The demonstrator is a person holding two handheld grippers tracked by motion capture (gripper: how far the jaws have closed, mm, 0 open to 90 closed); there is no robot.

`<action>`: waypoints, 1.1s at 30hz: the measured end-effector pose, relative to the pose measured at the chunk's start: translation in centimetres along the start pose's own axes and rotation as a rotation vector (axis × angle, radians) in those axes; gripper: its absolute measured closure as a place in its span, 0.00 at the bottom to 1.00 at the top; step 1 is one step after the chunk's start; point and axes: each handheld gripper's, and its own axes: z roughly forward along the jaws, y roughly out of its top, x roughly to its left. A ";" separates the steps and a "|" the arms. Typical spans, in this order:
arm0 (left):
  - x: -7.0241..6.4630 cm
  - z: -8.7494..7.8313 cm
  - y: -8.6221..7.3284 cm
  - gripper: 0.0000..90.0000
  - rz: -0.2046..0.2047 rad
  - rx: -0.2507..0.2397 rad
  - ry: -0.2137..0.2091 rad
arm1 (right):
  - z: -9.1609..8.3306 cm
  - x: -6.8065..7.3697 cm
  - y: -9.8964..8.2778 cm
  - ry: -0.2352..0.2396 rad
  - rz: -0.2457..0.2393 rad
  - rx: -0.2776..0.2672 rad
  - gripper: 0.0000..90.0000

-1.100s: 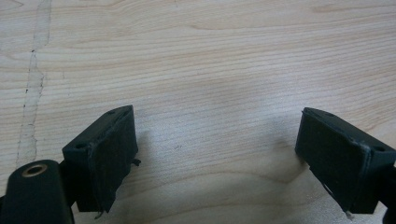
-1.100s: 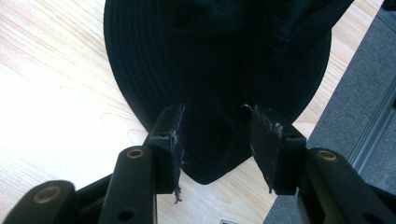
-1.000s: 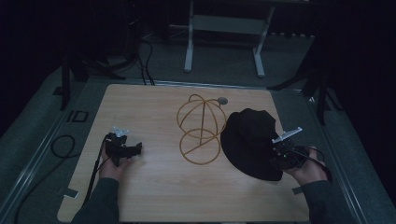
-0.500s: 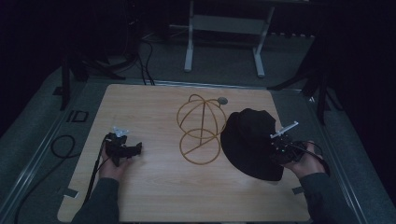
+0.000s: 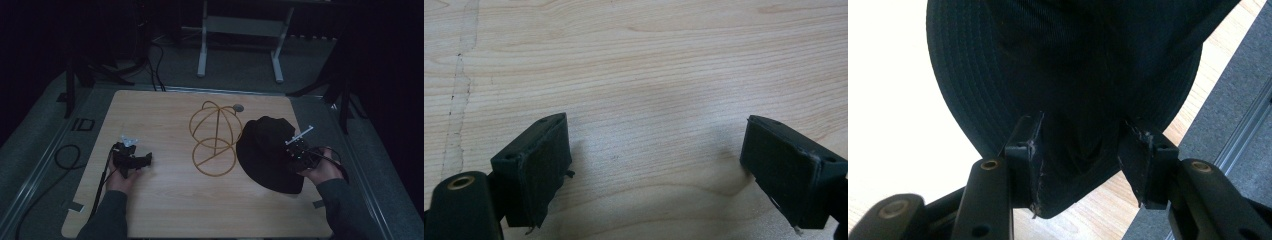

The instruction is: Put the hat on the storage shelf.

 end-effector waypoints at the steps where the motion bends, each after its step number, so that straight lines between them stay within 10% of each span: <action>1: 0.0 0.0 0.0 0.14 0.000 0.000 0.000 | 0.1 0.0 0.1 0.000 -0.002 0.002 0.59; 33: 0.0 0.0 0.0 0.14 0.000 0.000 0.000 | 2.4 -1.0 4.1 0.049 0.022 0.104 0.33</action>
